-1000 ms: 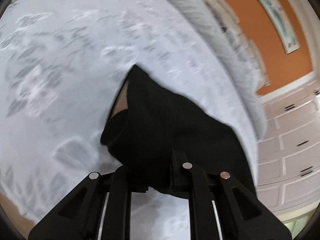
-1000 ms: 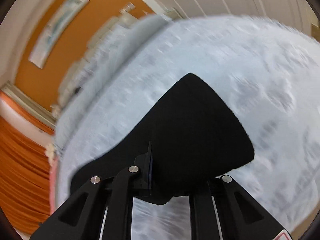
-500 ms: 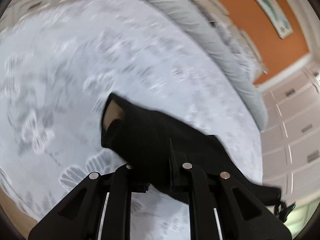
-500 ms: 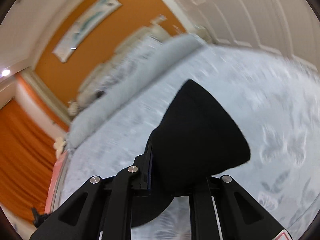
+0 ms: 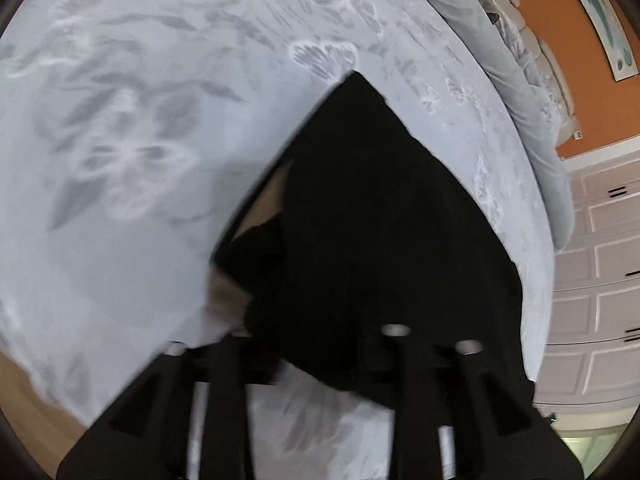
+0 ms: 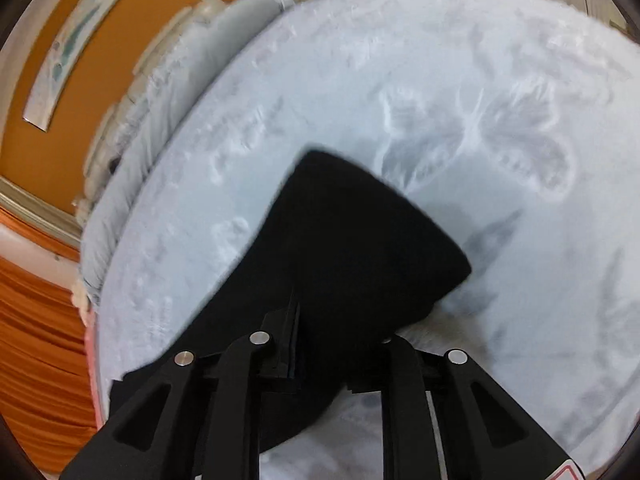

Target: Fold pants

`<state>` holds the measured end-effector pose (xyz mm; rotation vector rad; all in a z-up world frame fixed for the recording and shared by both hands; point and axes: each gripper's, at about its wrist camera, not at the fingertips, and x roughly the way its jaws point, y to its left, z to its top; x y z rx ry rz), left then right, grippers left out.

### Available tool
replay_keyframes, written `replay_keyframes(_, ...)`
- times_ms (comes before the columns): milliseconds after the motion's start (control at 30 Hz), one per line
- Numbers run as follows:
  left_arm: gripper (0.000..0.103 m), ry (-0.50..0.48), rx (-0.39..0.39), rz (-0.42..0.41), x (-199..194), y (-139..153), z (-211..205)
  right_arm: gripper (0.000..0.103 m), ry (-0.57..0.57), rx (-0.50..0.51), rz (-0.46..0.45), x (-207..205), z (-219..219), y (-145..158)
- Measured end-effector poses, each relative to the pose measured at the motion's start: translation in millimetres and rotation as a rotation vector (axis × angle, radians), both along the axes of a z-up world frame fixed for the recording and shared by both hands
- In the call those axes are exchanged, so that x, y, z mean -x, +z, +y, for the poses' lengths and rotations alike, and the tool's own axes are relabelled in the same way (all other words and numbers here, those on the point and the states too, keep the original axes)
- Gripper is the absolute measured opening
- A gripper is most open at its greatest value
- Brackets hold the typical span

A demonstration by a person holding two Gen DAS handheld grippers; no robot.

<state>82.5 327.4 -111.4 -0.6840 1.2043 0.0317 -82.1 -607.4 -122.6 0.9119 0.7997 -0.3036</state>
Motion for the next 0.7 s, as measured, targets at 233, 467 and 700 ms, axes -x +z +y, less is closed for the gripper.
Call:
replay_keyframes(233,0.058,0.179,-0.231,-0.152,52.4,71.9,33.1,0.073,0.026,-0.009,-0.046,11.3,11.3,-8.0)
replay_keyframes(467,0.090,-0.025,-0.350,-0.363,26.8,134.6,-82.7,0.086,-0.090,-0.016,-0.181,50.3,0.6,11.7)
replay_keyframes(700,0.091,-0.220,-0.222,-0.312,-28.3,86.0,-201.9,0.042,0.002,0.026,-0.103,11.5,-8.4,-4.5)
